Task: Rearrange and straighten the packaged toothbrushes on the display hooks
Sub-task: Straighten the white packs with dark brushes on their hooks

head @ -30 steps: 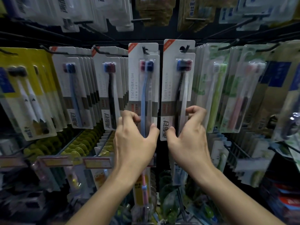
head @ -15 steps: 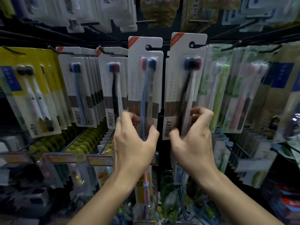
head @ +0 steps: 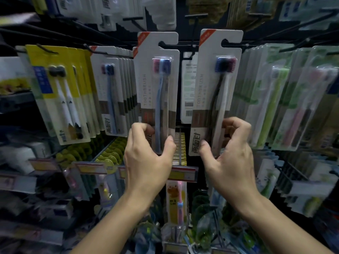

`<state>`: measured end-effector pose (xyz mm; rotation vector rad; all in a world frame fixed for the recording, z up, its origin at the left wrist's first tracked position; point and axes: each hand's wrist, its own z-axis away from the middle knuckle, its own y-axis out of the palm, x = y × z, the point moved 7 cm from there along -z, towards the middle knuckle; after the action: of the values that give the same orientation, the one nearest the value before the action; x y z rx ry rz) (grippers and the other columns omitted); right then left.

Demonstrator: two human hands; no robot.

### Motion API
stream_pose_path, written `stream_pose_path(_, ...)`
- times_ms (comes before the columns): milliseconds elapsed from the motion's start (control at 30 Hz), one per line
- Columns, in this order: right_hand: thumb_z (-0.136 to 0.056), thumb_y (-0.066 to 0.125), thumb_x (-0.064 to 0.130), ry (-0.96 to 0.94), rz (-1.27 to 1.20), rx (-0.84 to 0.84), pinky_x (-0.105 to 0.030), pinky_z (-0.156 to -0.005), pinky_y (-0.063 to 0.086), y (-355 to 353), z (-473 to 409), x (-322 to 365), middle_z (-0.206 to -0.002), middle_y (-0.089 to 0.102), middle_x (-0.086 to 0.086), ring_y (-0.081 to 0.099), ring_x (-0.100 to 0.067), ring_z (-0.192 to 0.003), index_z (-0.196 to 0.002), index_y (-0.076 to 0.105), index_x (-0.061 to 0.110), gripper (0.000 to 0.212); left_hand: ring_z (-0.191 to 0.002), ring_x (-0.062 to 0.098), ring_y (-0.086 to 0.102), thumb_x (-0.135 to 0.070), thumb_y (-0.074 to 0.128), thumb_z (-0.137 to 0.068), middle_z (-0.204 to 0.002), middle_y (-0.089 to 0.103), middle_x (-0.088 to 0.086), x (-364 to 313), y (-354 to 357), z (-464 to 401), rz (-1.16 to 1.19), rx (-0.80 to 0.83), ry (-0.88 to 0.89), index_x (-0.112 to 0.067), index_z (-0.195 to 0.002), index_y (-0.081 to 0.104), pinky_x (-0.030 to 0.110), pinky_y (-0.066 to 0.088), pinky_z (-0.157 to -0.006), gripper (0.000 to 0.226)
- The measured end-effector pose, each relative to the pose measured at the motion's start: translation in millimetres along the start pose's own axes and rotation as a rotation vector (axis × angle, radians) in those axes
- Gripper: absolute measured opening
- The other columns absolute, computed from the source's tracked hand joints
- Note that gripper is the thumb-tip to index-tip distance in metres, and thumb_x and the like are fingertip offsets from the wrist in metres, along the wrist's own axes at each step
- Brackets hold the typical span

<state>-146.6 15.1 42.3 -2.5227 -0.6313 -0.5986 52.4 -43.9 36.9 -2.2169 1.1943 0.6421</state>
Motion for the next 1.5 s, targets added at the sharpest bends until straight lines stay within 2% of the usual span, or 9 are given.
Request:
stream_pose_path(100,-0.091,0.077,0.028,-0.028,-0.028,0.004,-0.031,-0.056,0.049,7.3,2.0,13.8,-0.1,0.057,0.003,0.06,-0.012,-0.067,-0.13,0.034,0.022,0.058,-0.091,-0.008,0.051,-0.038,0.077,-0.088,-0.094,0.048,-0.017,10.1,-11.2,-4.0,-0.018,-0.032,-0.006,-0.026,-0.105,0.046,0.007,0.037,-0.07,0.037)
stream_pose_path(200,-0.091,0.076,0.025,-0.055,-0.083,0.041,-0.043,-0.052,0.054,18.7,4.6,24.5,-0.094,0.06,-0.002,0.063,-0.017,-0.065,-0.131,0.032,0.025,0.059,-0.087,-0.004,0.052,-0.041,0.074,-0.088,-0.095,0.048,-0.018,19.7,-21.9,-7.0,-0.017,-0.06,-0.019,-0.026,-0.106,0.046,0.006,0.036,-0.069,0.037)
stream_pose_path(433,-0.091,0.073,0.025,-0.079,-0.104,0.119,-0.043,-0.051,0.053,46.5,8.8,40.5,-0.096,0.058,-0.001,0.06,-0.015,-0.061,-0.134,0.033,0.025,0.059,-0.082,0.011,0.048,-0.04,0.075,-0.09,-0.095,0.049,-0.012,40.9,-50.2,-12.7,-0.008,-0.151,-0.042,-0.025,-0.106,0.045,0.008,0.037,-0.073,0.037)
stream_pose_path(533,-0.091,0.074,0.027,-0.082,-0.101,0.122,-0.031,-0.057,0.052,56.1,8.9,47.4,-0.107,0.057,0.0,0.058,-0.012,-0.069,-0.136,0.037,0.025,0.058,-0.082,0.015,0.049,-0.038,0.075,-0.09,-0.093,0.048,-0.012,50.1,-65.3,-17.2,-0.01,-0.211,-0.06,-0.024,-0.106,0.045,0.013,0.037,-0.071,0.036)
stream_pose_path(633,-0.091,0.077,0.025,-0.094,-0.074,0.102,-0.008,-0.065,0.044,62.7,8.9,57.1,-0.111,0.054,0.004,0.055,0.005,-0.08,-0.138,0.041,0.023,0.059,-0.082,0.019,0.051,-0.038,0.075,-0.091,-0.093,0.05,-0.011,57.7,-75.8,-19.8,-0.016,-0.256,-0.094,-0.024,-0.106,0.045,0.025,0.031,-0.068,0.036)
stream_pose_path(733,-0.091,0.077,0.024,-0.111,-0.061,0.084,0.003,-0.076,0.038,68.5,10.0,64.5,-0.116,0.052,0.004,0.046,0.027,-0.1,-0.139,0.043,0.018,0.059,-0.083,0.021,0.053,-0.034,0.077,-0.09,-0.096,0.056,-0.003,62.0,-81.6,-21.6,-0.016,-0.281,-0.089,-0.022,-0.107,0.048,0.023,0.031,-0.07,0.035)
stream_pose_path(933,-0.091,0.077,0.025,-0.105,-0.062,0.082,0.005,-0.085,0.035,77.7,10.1,67.9,-0.123,0.053,0.001,0.039,0.009,-0.096,-0.14,0.044,0.019,0.059,-0.079,0.021,0.053,-0.034,0.076,-0.092,-0.09,0.055,-0.005,69.7,-88.3,-23.5,-0.021,-0.272,-0.091,-0.019,-0.109,0.054,0.022,0.032,-0.069,0.032)
stream_pose_path(1400,-0.091,0.078,0.026,-0.079,-0.079,0.061,0.007,-0.086,0.033,80.6,9.1,70.8,-0.127,0.053,0.002,0.04,0.01,-0.107,-0.141,0.044,0.018,0.061,-0.073,0.02,0.055,-0.04,0.076,-0.092,-0.087,0.059,-0.007,67.8,-98.3,-24.7,-0.048,-0.288,-0.098,-0.024,-0.107,0.059,0.025,0.034,-0.067,0.028)
stream_pose_path(1500,-0.091,0.078,0.026,-0.088,-0.071,0.066,0.006,-0.085,0.034,80.7,9.9,73.1,-0.126,0.055,-0.001,0.044,0.014,-0.1,-0.14,0.044,0.017,0.061,-0.07,0.018,0.053,-0.04,0.076,-0.092,-0.086,0.057,-0.008,68.1,-98.7,-24.4,-0.055,-0.286,-0.104,-0.025,-0.107,0.058,0.017,0.033,-0.064,0.028)
